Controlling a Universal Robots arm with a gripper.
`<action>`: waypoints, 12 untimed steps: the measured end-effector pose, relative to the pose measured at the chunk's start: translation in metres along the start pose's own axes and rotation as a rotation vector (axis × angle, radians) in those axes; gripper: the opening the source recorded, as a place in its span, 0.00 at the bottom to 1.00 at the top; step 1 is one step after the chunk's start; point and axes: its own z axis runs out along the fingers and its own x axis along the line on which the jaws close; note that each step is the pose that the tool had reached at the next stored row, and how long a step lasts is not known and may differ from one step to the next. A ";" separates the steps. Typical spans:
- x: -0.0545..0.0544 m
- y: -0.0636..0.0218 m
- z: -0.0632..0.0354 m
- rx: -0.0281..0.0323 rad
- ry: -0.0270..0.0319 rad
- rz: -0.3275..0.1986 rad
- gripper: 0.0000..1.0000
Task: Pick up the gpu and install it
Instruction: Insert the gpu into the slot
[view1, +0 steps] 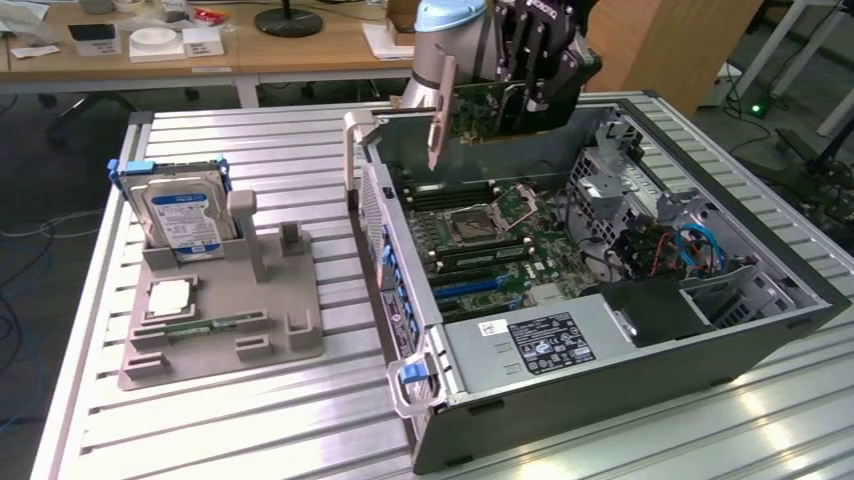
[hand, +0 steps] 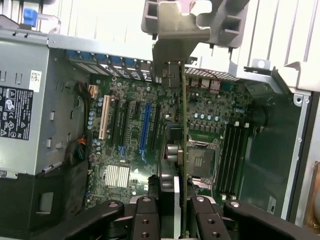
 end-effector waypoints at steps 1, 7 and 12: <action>0.000 0.0000 0.0007 0.0060 0.0007 0.000 0.28; 0.000 0.0000 0.0072 0.0178 0.0027 0.051 0.28; 0.000 0.0000 0.0122 0.0185 0.0033 0.114 0.28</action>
